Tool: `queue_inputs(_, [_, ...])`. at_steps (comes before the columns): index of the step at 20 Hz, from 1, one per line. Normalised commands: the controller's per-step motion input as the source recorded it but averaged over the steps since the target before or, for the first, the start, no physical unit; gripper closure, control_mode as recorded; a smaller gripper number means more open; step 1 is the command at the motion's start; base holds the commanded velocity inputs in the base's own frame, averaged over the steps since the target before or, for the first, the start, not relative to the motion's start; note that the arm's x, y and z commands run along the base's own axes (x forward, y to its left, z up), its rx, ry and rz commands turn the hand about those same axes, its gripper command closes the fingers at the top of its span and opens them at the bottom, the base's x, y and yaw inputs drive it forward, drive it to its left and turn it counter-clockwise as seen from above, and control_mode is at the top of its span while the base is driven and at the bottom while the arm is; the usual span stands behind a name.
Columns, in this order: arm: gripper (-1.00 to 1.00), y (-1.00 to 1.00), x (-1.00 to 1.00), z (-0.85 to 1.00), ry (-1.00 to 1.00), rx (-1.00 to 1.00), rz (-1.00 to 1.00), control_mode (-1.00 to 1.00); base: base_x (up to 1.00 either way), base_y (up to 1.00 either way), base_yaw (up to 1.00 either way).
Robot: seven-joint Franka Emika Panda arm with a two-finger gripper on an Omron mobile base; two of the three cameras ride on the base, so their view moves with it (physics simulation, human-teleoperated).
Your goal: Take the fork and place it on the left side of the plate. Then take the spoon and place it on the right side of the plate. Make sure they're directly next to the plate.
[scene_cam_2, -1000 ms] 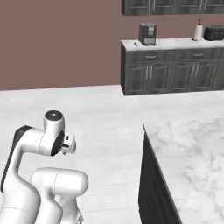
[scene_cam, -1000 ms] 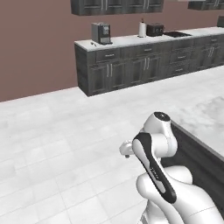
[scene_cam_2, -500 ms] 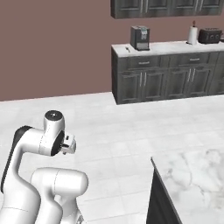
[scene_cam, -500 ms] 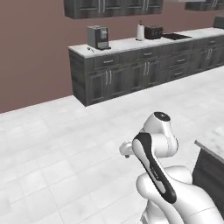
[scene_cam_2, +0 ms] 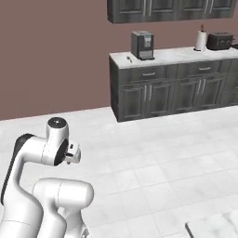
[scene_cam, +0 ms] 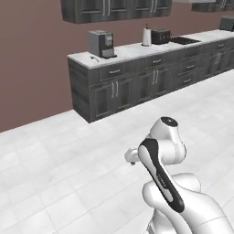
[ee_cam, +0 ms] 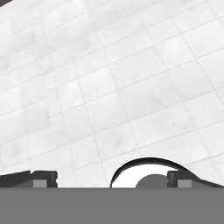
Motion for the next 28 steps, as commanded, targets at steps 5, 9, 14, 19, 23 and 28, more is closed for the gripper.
queue_inputs(5, [-1.00, 0.00, 0.00, 0.00, 0.00, 0.00, 0.00, 1.00, 0.94, 0.29, -0.17])
queue_inputs(9, [-1.00, 0.00, 0.00, 0.00, 0.00, 0.00, 0.00, 1.00, 0.94, 0.29, -0.17])
queue_inputs(14, [-1.00, 0.00, 0.00, 0.00, 0.00, 0.00, 0.00, 1.00, 0.94, 0.21, -0.13])
queue_inputs(19, [-1.00, 0.00, 0.00, 0.00, 0.00, 0.00, 0.00, 1.00, 0.94, -0.02, 0.00])
queue_inputs(23, [-1.00, 0.00, 0.00, 0.00, 0.00, 0.00, 0.00, 1.00, 0.94, -0.09, 0.00])
queue_inputs(28, [-1.00, 0.00, 0.00, 0.00, 0.00, 0.00, 0.00, 1.00, 0.91, -0.18, 0.00])
